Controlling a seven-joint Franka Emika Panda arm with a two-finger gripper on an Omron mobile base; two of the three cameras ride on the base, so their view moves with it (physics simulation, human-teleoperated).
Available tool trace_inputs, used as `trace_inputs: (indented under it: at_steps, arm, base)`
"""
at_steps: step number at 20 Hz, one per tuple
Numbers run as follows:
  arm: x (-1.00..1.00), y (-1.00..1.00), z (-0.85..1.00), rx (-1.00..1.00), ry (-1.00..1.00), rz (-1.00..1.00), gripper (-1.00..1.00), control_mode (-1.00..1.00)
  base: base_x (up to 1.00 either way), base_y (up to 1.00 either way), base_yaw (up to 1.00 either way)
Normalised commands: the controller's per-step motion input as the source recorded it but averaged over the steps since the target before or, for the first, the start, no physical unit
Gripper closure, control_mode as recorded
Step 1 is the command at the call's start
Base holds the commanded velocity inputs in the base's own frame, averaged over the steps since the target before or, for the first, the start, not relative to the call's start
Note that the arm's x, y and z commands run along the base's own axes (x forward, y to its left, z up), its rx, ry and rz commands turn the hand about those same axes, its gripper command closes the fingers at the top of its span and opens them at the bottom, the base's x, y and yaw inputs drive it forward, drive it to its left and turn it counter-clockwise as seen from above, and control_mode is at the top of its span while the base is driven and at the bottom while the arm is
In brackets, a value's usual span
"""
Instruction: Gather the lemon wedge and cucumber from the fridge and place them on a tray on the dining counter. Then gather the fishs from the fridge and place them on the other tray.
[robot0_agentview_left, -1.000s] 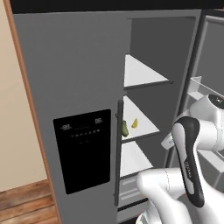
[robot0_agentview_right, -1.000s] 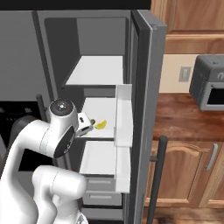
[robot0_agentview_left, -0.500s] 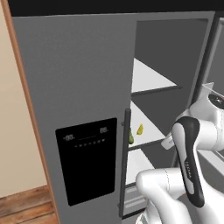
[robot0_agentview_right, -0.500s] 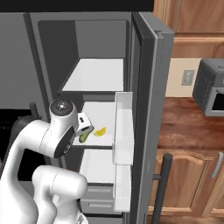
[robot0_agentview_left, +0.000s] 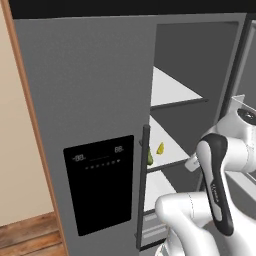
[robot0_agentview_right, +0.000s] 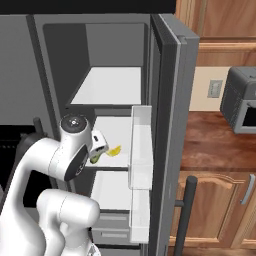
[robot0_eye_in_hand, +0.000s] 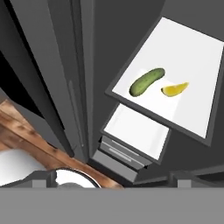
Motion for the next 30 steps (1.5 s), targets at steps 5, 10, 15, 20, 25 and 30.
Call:
trace_inputs:
  at_steps: [5,10,15,20,25,30]
  arm:
    - [0.29,-0.11,-0.32,0.0,0.03,-0.13,-1.0,-1.0]
    - [0.54,0.0,-0.12,0.0,0.01,-0.16,-1.0,-1.0]
    - [0.55,-0.08,-0.04,0.05,0.01,-0.11,-1.0,-1.0]
    - [0.48,-0.24,-0.12,0.11,0.06,-0.11,-1.0,-1.0]
    - [0.31,-0.07,-0.16,0.07,0.0,-0.12,-1.0,-1.0]
    - [0.22,0.12,-0.12,0.02,0.01,-0.1,-1.0,-1.0]
  base:
    - [0.0,0.0,0.0]
    - [0.0,0.0,0.0]
    - [0.0,0.0,0.0]
    - [0.0,0.0,0.0]
    - [0.0,0.0,0.0]
    - [0.0,0.0,0.0]
